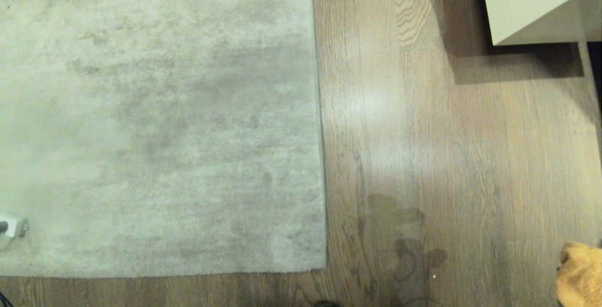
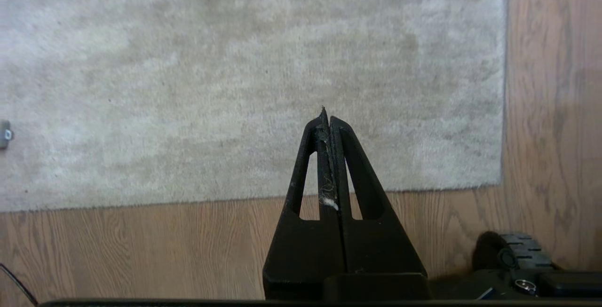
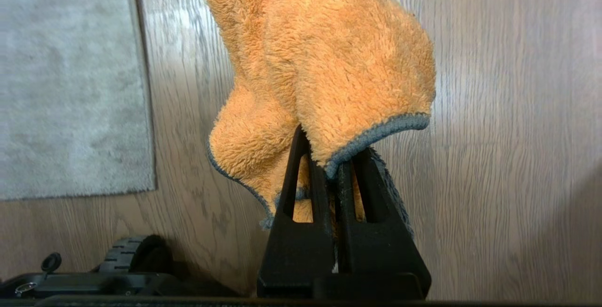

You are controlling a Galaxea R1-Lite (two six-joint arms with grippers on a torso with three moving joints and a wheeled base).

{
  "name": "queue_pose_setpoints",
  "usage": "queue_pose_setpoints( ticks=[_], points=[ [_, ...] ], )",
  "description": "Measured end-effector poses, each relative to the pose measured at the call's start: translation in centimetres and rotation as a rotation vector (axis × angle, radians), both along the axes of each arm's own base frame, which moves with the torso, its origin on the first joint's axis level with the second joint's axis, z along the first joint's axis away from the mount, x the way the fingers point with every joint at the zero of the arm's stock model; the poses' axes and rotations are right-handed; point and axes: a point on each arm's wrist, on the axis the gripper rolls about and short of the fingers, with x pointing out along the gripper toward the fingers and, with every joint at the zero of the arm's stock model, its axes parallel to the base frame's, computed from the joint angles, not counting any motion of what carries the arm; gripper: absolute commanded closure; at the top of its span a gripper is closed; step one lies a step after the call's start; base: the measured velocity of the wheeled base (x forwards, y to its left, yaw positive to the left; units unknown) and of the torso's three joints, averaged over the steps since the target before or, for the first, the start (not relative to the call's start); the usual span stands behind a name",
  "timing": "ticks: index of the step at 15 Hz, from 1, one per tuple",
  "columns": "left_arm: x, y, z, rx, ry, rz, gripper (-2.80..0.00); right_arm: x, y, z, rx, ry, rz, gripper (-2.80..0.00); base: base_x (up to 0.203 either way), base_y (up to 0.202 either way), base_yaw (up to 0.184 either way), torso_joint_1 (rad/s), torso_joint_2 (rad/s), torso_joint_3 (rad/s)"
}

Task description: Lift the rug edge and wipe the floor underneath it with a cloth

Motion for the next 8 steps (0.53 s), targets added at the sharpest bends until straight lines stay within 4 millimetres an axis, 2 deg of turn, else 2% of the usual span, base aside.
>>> queue_pose_setpoints(
  ticks=[8],
  points=[
    [0.00,0.00,0.00,-0.001,0.000,0.000,0.00,0.00,0.00,0.00,0.000,0.000,0.000,0.00,0.000,0.000,0.000,0.004,0.00,0.205]
  ],
)
